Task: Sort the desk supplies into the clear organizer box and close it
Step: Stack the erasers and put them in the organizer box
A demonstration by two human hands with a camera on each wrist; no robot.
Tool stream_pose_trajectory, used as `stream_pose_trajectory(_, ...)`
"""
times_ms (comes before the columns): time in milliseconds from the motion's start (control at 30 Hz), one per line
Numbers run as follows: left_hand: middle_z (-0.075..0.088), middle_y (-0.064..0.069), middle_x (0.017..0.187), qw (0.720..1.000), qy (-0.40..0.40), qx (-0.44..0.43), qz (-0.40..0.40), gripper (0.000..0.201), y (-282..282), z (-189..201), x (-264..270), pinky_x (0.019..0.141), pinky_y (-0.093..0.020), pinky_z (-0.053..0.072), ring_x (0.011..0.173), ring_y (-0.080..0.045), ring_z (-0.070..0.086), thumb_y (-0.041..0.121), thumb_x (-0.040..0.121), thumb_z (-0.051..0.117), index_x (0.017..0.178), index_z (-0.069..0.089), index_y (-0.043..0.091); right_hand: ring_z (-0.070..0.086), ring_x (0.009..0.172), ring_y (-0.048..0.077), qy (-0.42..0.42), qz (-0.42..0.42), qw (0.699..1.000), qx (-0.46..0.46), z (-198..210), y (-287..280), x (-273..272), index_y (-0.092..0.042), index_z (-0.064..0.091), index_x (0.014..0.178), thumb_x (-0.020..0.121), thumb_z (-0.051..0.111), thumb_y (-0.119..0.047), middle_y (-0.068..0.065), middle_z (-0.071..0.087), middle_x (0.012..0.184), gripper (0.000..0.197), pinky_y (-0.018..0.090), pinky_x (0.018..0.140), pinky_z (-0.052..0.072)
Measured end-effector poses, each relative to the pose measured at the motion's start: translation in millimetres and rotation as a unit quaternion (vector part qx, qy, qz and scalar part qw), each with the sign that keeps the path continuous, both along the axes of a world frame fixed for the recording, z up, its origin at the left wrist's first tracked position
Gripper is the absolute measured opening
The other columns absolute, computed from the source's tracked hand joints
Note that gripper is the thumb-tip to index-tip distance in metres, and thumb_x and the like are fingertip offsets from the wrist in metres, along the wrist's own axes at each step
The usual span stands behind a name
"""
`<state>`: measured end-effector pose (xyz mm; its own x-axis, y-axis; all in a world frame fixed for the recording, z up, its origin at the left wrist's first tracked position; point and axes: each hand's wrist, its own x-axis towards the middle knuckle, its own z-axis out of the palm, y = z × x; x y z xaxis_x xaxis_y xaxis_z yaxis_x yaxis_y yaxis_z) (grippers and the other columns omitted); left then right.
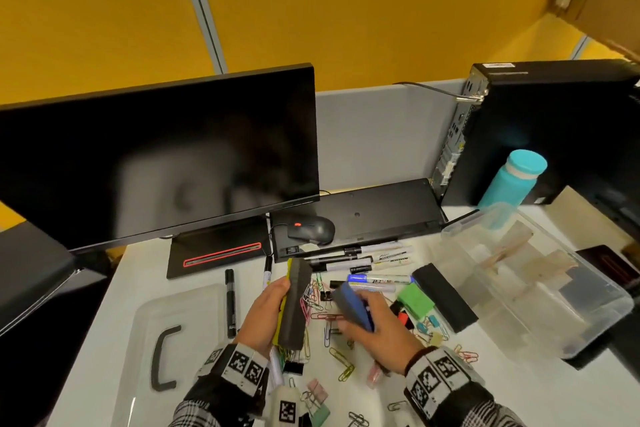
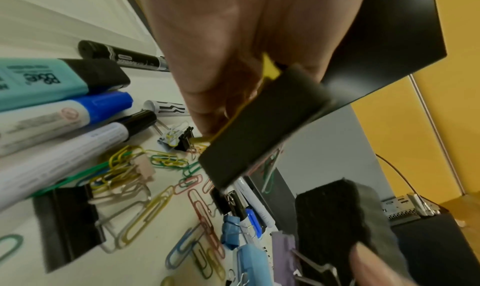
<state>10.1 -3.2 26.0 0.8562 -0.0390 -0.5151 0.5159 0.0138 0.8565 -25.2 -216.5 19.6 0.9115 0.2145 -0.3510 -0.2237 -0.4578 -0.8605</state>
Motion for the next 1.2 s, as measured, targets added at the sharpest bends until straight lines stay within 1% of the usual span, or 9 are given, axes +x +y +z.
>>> stream_pose_trajectory(167, 0.069, -0.023, 0.102, 0.999, 0.034, -0.024, 0.017, 0.041, -1, 1, 5, 0.083, -0.044, 0.054, 0.093, -0.035, 0.067, 0.041, 0.098, 0.040, 0.111, 0.063, 0.010, 0.044, 0.115, 0.007, -0.136, 0.133, 0.975, -0.119, 18, 9, -3, -0.033, 0.033, 0.126, 0.066, 0.074, -0.058, -0.019, 0.026, 0.137, 0.077, 0.026, 0.093, 0.047)
stream_pose_trajectory(300, 0.070, -0.017, 0.082, 0.998, 0.050, -0.040, 0.014, 0.045, -9, 2, 10, 0.072, -0.037, 0.054, 0.077, -0.029, 0.066, 0.041, 0.097, 0.039, 0.107, 0.063, 0.004, 0.044, 0.119, 0.010, -0.194, 0.217, 0.944, -0.157, 30, 24, 0, -0.028, 0.034, 0.127, 0.071, 0.071, -0.054, -0.018, 0.013, 0.151, 0.071, 0.023, 0.087, 0.041)
stream_pose_trajectory(467, 0.067, -0.019, 0.080, 0.996, 0.049, -0.063, 0.043, 0.043, -11, 2, 15, 0.065, -0.035, 0.051, 0.071, -0.028, 0.064, 0.039, 0.096, 0.042, 0.104, 0.064, 0.002, 0.054, 0.103, 0.017, -0.173, 0.253, 0.936, -0.172, 28, 25, 0, -0.024, 0.034, 0.125, 0.079, 0.067, -0.043, -0.002, 0.045, 0.126, 0.060, 0.030, 0.082, 0.047)
stream_pose_trajectory(567, 0.068, -0.021, 0.084, 0.995, 0.048, -0.077, 0.048, 0.042, -9, 2, 18, 0.068, -0.036, 0.051, 0.074, -0.029, 0.065, 0.038, 0.095, 0.045, 0.102, 0.066, 0.002, 0.052, 0.104, 0.020, -0.161, 0.261, 0.932, -0.194, 26, 17, -2, -0.023, 0.037, 0.124, 0.079, 0.065, -0.044, 0.002, 0.051, 0.120, 0.058, 0.032, 0.085, 0.043)
stream_pose_trajectory(700, 0.069, -0.018, 0.078, 0.997, 0.050, -0.049, 0.037, 0.044, -10, -3, 18, 0.069, -0.036, 0.052, 0.073, -0.029, 0.065, 0.042, 0.095, 0.043, 0.094, 0.067, 0.005, 0.037, 0.130, 0.014, -0.199, 0.249, 0.928, -0.195, 31, 20, 3, -0.025, 0.026, 0.138, 0.078, 0.062, -0.056, -0.007, 0.024, 0.150, 0.076, 0.031, 0.107, 0.032)
stream_pose_trajectory(800, 0.067, -0.015, 0.067, 0.998, 0.050, -0.035, 0.024, 0.044, -14, -2, 17, 0.066, -0.033, 0.050, 0.067, -0.028, 0.062, 0.041, 0.096, 0.041, 0.083, 0.065, 0.006, 0.029, 0.136, 0.014, -0.235, 0.246, 0.915, -0.218, 34, 30, 9, -0.022, 0.023, 0.141, 0.080, 0.058, -0.058, -0.005, 0.010, 0.156, 0.079, 0.030, 0.111, 0.026)
stream_pose_trajectory(967, 0.067, -0.022, 0.083, 0.997, 0.053, -0.033, 0.046, 0.048, -6, 1, 19, 0.066, -0.035, 0.050, 0.077, -0.031, 0.063, 0.043, 0.095, 0.041, 0.094, 0.065, 0.001, 0.047, 0.114, 0.019, -0.217, 0.295, 0.901, -0.232, 32, 25, 12, -0.022, 0.029, 0.134, 0.082, 0.059, -0.053, 0.002, 0.043, 0.132, 0.067, 0.032, 0.095, 0.038)
stream_pose_trajectory(1067, 0.066, -0.025, 0.086, 0.995, 0.067, -0.057, 0.043, 0.050, 1, 4, 20, 0.066, -0.035, 0.050, 0.077, -0.032, 0.063, 0.043, 0.094, 0.043, 0.098, 0.064, -0.002, 0.046, 0.118, 0.016, -0.170, 0.290, 0.914, -0.225, 29, 15, 11, -0.027, 0.023, 0.141, 0.084, 0.056, -0.055, -0.002, 0.043, 0.137, 0.071, 0.032, 0.099, 0.038)
stream_pose_trajectory(1200, 0.066, -0.026, 0.088, 0.995, 0.077, -0.057, 0.030, 0.050, 6, 1, 19, 0.075, -0.039, 0.050, 0.082, -0.034, 0.064, 0.044, 0.094, 0.042, 0.098, 0.064, -0.001, 0.052, 0.111, 0.006, -0.097, 0.161, 0.975, -0.119, 20, 4, 10, -0.038, 0.017, 0.144, 0.092, 0.048, -0.047, -0.007, 0.049, 0.134, 0.061, 0.022, 0.095, 0.043)
